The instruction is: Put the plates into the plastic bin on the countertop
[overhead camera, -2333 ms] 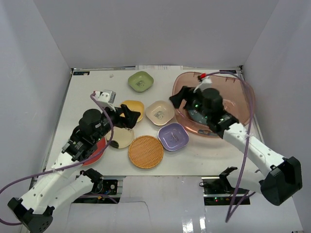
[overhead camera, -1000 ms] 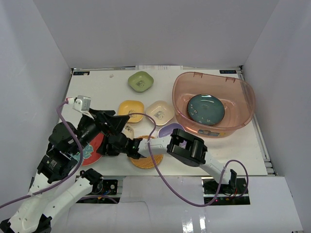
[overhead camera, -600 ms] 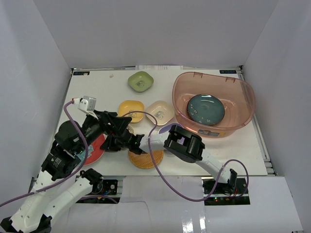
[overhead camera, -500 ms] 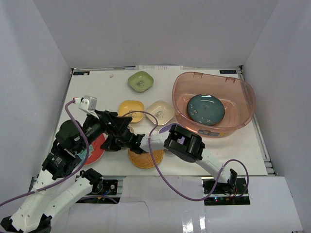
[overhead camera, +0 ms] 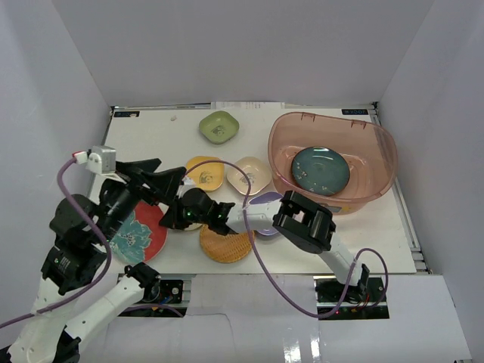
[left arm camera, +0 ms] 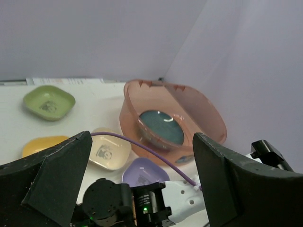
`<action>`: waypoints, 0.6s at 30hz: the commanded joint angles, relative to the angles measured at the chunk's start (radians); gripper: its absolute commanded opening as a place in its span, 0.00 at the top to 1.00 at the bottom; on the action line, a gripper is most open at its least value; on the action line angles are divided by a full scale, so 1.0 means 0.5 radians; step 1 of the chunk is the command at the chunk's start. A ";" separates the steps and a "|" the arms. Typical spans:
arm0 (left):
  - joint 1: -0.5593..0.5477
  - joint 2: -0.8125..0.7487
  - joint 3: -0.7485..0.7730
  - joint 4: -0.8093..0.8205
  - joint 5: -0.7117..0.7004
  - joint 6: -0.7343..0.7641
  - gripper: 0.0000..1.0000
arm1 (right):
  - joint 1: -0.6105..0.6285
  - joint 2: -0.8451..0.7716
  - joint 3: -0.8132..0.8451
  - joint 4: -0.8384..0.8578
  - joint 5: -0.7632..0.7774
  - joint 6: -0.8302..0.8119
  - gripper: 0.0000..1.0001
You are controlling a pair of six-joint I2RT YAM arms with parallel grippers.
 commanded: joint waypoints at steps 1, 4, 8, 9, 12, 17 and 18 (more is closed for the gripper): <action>0.008 -0.008 0.157 -0.012 -0.150 0.080 0.02 | -0.151 -0.450 -0.025 0.346 -0.112 -0.100 0.92; 0.005 0.014 0.166 -0.011 -0.117 0.037 0.02 | -0.329 -0.745 -0.217 0.337 -0.121 -0.103 0.92; 0.008 0.014 0.071 0.050 -0.040 -0.052 0.02 | -0.630 -1.275 -0.589 0.309 -0.121 -0.109 0.92; 0.008 0.020 0.050 0.083 -0.037 -0.073 0.02 | -0.773 -1.367 -0.702 0.285 -0.127 -0.112 0.92; 0.011 0.069 -0.015 0.120 -0.016 -0.092 0.02 | -1.122 -1.686 -0.901 0.208 -0.240 -0.088 0.92; 0.008 0.201 -0.165 0.148 0.006 -0.120 0.02 | -1.880 -2.140 -1.132 -0.040 -0.482 -0.042 0.92; 0.008 0.222 -0.192 0.145 0.006 -0.123 0.02 | -1.982 -2.187 -1.151 -0.102 -0.513 -0.066 0.92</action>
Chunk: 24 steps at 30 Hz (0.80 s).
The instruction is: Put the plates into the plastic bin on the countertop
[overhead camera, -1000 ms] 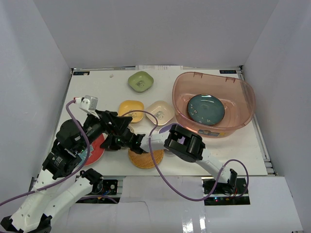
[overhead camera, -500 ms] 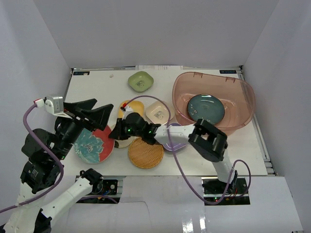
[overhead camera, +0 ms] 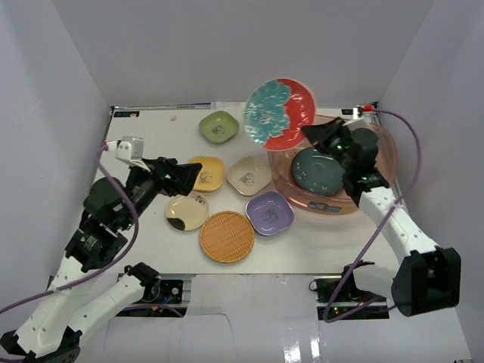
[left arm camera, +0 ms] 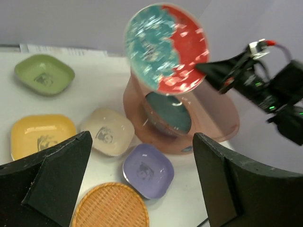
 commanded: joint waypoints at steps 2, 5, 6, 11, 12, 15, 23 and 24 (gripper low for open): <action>0.008 0.117 -0.180 0.007 -0.005 -0.067 0.02 | -0.517 -0.313 -0.089 -0.017 -0.324 0.023 0.92; 0.008 0.160 -0.260 -0.036 -0.145 -0.128 0.02 | -0.867 -0.359 -0.190 -0.079 -0.490 0.004 0.92; 0.008 0.172 -0.300 -0.060 -0.210 -0.159 0.02 | -0.939 -0.371 -0.224 -0.076 -0.521 0.010 0.92; 0.008 0.240 -0.386 -0.220 -0.428 -0.364 0.02 | -1.200 -0.304 -0.267 -0.201 -0.579 -0.143 0.92; 0.005 0.240 -0.434 -0.220 -0.428 -0.389 0.02 | -1.206 -0.268 -0.246 -0.287 -0.573 -0.189 0.92; 0.008 0.246 -0.524 -0.223 -0.328 -0.438 0.02 | -1.209 -0.148 -0.248 -0.336 -0.585 -0.293 0.92; 0.008 0.262 -0.778 -0.487 0.280 -0.592 0.05 | -1.209 0.049 -0.301 -0.324 -0.760 -0.358 0.92; 0.008 0.256 -0.803 -0.524 0.323 -0.616 0.07 | -1.209 0.070 -0.295 -0.330 -0.782 -0.367 0.91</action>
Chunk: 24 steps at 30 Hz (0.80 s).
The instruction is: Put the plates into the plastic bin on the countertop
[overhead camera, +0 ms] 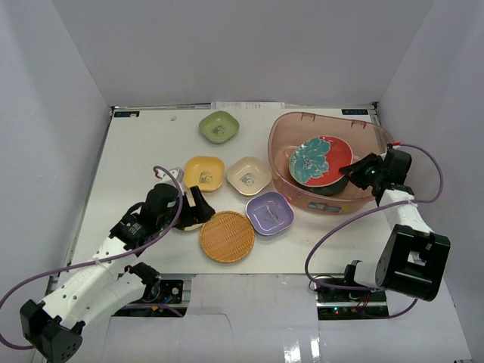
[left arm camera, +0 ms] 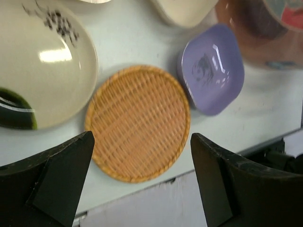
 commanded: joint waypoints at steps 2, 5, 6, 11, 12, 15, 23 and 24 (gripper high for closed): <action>0.005 -0.068 -0.138 -0.251 0.395 -0.156 0.07 | 0.002 0.018 0.063 0.326 -0.288 -0.019 0.91; 0.008 -0.145 -0.172 -0.322 0.450 -0.202 0.10 | 0.002 0.046 0.066 0.280 -0.255 -0.047 0.88; 0.005 -0.148 -0.172 -0.338 0.450 -0.208 0.10 | 0.002 0.052 0.069 0.264 -0.239 -0.080 0.84; 0.005 -0.029 -0.184 -0.408 0.465 -0.257 0.13 | 0.005 0.162 0.158 0.145 -0.212 -0.188 0.79; 0.005 -0.019 -0.224 -0.405 0.474 -0.284 0.13 | 0.005 0.187 0.174 0.099 -0.215 -0.209 0.76; 0.008 0.011 -0.364 -0.335 0.523 -0.398 0.13 | 0.002 0.227 0.211 0.013 -0.126 -0.295 0.61; -0.011 0.174 -0.445 -0.114 0.352 -0.493 0.13 | 0.008 0.135 0.207 -0.101 0.178 -0.470 0.04; -0.014 0.229 -0.463 -0.062 0.343 -0.508 0.13 | 0.014 0.123 0.229 -0.119 0.254 -0.489 0.02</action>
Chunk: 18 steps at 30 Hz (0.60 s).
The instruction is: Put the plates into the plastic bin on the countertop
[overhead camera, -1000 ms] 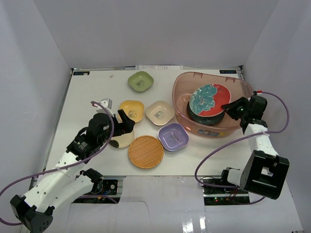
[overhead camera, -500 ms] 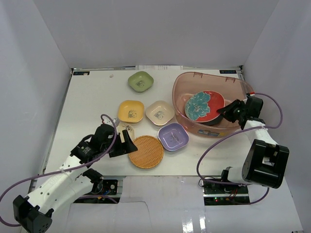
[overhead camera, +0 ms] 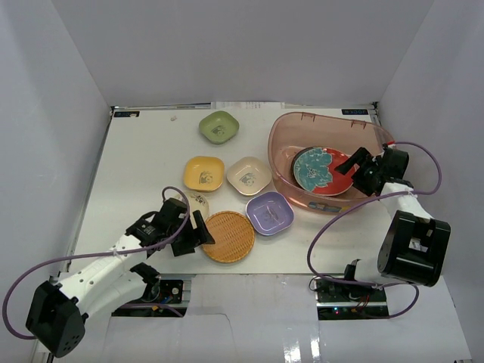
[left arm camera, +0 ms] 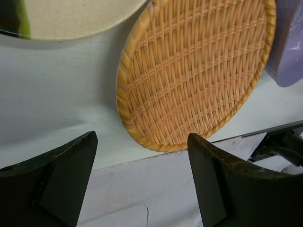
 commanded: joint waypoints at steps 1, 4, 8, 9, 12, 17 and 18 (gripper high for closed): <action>-0.018 0.093 -0.073 0.176 -0.066 -0.083 0.13 | 0.015 -0.120 0.137 0.002 0.187 -0.136 0.04; -0.031 0.103 -0.119 0.265 -0.115 -0.114 0.13 | 0.040 -0.181 0.137 -0.010 0.387 -0.179 0.10; -0.037 0.097 -0.144 0.317 -0.185 -0.144 0.20 | 0.123 -0.245 0.168 -0.047 0.642 -0.250 0.10; -0.046 0.097 -0.150 0.333 -0.203 -0.147 0.24 | 0.156 -0.258 0.165 -0.035 0.642 -0.250 0.10; -0.052 0.106 -0.175 0.373 -0.259 -0.172 0.28 | 0.202 -0.298 0.147 -0.001 0.584 -0.195 0.07; -0.092 0.143 -0.224 0.468 -0.256 -0.233 0.32 | 0.355 -0.451 0.094 0.033 0.614 -0.161 0.04; -0.098 0.149 -0.230 0.474 -0.256 -0.239 0.32 | 0.377 -0.476 0.091 0.045 0.611 -0.152 0.04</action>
